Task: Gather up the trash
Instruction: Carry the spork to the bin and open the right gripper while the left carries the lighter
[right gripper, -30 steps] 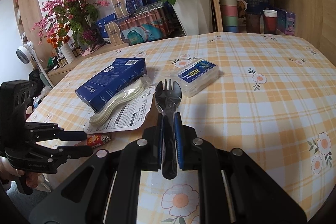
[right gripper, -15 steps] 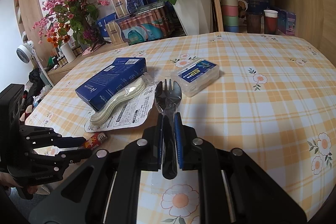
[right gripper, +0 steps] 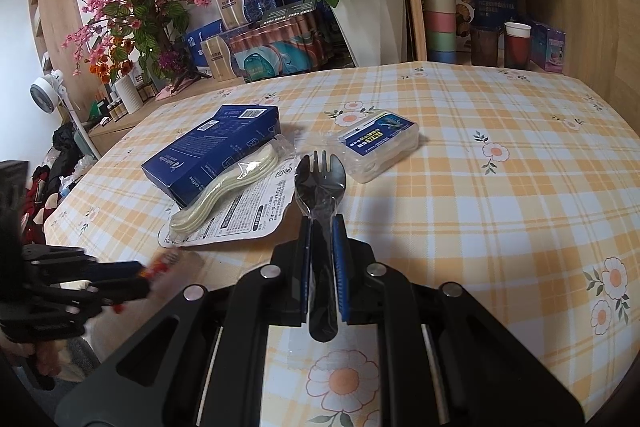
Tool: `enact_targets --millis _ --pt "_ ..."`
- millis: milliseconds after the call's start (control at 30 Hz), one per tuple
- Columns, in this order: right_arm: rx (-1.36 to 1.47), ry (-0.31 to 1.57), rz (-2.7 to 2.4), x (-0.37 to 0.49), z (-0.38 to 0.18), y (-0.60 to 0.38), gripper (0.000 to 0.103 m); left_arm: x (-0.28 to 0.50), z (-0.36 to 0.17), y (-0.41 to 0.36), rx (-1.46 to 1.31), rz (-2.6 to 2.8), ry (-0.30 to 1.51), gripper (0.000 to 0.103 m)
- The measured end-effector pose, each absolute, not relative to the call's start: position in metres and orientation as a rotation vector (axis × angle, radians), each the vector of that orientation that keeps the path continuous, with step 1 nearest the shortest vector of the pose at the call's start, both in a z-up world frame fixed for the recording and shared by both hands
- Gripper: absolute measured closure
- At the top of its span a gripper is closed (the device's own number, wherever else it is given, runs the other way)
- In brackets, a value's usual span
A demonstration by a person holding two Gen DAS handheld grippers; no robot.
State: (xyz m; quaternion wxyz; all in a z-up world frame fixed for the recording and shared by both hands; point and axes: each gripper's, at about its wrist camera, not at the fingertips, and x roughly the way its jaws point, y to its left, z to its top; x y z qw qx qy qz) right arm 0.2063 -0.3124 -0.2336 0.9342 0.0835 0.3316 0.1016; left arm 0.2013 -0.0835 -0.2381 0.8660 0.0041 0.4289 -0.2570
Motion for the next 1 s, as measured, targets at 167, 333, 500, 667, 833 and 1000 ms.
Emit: enact_targets --millis 167,333,500,667,833,1000 --pt "0.158 0.679 0.205 0.204 -0.233 -0.311 0.089 0.179 -0.203 -0.054 -0.179 -0.577 0.828 0.081" --pt "0.194 0.708 0.188 0.200 -0.228 -0.313 0.089 0.158 -0.181 -0.028 -0.280 -0.551 0.798 0.081" --pt "0.209 0.692 0.207 0.171 -0.212 -0.307 0.089 0.134 -0.166 -0.012 -0.285 -0.523 0.771 0.081" --pt "0.194 0.683 0.233 0.132 -0.201 -0.292 0.089 0.109 -0.158 -0.005 -0.282 -0.515 0.754 0.081" --pt "0.181 0.686 0.261 0.096 -0.195 -0.277 0.089 0.084 -0.154 0.001 -0.278 -0.516 0.746 0.081" --pt "0.142 0.700 0.309 0.062 -0.191 -0.260 0.089 0.064 -0.153 0.008 -0.277 -0.512 0.745 0.081"
